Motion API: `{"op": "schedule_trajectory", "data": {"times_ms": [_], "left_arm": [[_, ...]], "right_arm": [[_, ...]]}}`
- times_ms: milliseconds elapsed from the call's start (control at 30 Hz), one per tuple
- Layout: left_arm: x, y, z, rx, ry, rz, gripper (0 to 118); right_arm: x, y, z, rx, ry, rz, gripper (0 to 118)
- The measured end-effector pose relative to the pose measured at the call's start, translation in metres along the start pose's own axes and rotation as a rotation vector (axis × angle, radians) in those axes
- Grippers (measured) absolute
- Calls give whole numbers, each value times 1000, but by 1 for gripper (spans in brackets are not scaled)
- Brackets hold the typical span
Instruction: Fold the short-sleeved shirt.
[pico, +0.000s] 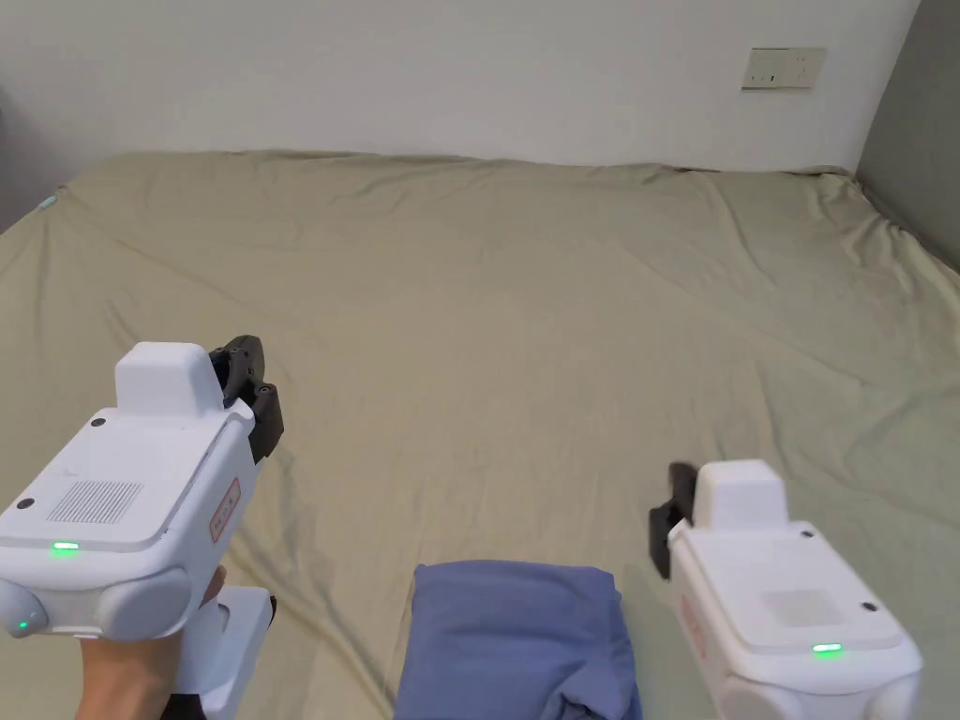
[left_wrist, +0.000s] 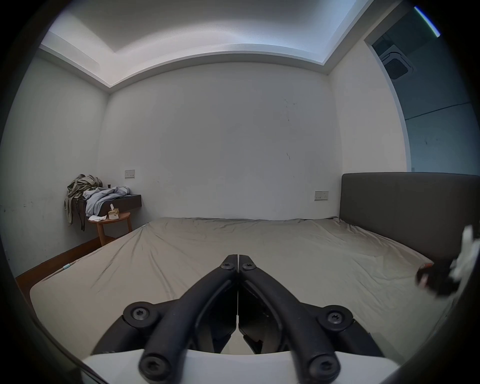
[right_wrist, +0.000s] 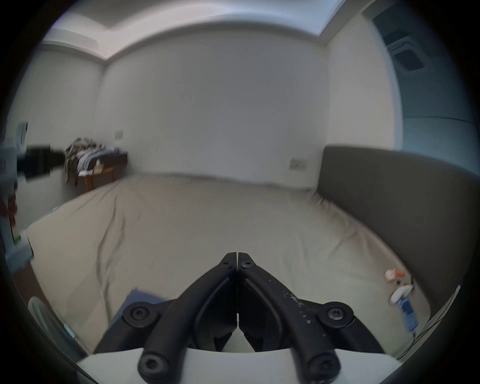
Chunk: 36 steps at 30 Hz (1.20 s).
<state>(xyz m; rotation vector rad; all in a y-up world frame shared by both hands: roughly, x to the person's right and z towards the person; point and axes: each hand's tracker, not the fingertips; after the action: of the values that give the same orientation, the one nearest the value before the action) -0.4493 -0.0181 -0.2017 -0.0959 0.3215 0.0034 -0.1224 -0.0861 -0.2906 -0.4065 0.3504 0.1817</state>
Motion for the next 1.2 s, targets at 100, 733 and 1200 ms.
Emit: {"op": "schedule_trajectory", "data": {"times_ms": [100,733,1200], "left_arm": [[-4,-2,0,-19,-3,28,0],[-4,-117,-58,-784,-329,464,30],[28,-210,-103,-1108,-517,674,60]], "right_arm": [[-20,-37,-26,-150,59,-2,1],[-42,-128,-66,-424,98,-15,1],[-32,-132,-68,-419,136,-58,1]]}}
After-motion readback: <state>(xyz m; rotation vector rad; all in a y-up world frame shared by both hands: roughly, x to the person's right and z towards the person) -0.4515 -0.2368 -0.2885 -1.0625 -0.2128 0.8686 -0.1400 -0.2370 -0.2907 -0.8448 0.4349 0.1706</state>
